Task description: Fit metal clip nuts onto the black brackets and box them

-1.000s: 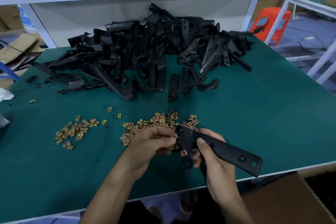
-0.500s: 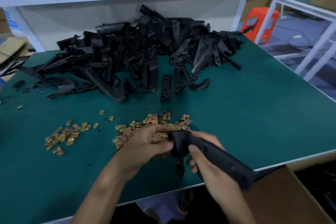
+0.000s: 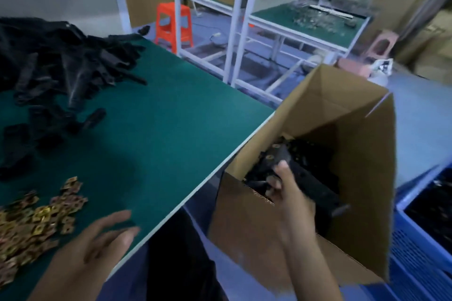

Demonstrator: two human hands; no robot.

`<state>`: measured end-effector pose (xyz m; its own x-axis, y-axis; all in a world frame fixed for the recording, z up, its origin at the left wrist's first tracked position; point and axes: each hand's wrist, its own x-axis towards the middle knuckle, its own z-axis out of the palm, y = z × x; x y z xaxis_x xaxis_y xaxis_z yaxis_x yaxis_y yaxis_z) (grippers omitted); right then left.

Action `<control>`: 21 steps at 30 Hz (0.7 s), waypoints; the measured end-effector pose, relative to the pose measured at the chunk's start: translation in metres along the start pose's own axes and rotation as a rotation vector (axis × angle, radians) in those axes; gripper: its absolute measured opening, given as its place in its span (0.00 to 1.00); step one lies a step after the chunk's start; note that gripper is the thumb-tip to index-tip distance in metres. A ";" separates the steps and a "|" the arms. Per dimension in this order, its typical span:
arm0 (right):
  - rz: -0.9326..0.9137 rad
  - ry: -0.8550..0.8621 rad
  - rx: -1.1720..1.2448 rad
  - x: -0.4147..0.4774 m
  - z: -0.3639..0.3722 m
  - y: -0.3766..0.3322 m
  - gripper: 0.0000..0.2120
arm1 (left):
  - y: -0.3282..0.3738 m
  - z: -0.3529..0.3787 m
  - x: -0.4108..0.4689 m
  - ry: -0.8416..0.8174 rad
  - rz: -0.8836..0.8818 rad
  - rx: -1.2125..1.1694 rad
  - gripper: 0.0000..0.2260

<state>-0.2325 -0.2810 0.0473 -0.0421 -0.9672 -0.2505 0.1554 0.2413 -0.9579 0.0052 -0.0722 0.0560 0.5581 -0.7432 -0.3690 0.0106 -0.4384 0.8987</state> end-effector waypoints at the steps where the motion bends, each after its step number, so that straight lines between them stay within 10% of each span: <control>1: 0.103 0.022 0.169 0.014 -0.007 -0.006 0.09 | -0.002 -0.003 0.002 -0.013 0.000 0.025 0.20; 4: 0.218 0.033 0.382 0.028 -0.009 -0.005 0.08 | -0.011 -0.010 0.006 0.031 0.049 0.060 0.30; 12: -0.219 -0.552 -0.113 -0.046 0.101 0.058 0.12 | 0.008 -0.043 0.030 0.469 0.159 0.242 0.05; 16: -0.442 -0.847 -0.255 -0.093 0.161 0.090 0.09 | 0.011 -0.078 0.060 0.669 0.181 0.461 0.12; 21: -0.593 -0.825 -0.382 -0.102 0.178 0.110 0.10 | 0.004 -0.118 0.111 0.705 0.054 0.697 0.29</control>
<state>-0.0353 -0.1695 -0.0076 0.6892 -0.6589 0.3013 0.0055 -0.4111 -0.9116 0.1648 -0.0969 0.0464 0.9116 -0.3996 0.0965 -0.3935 -0.7802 0.4863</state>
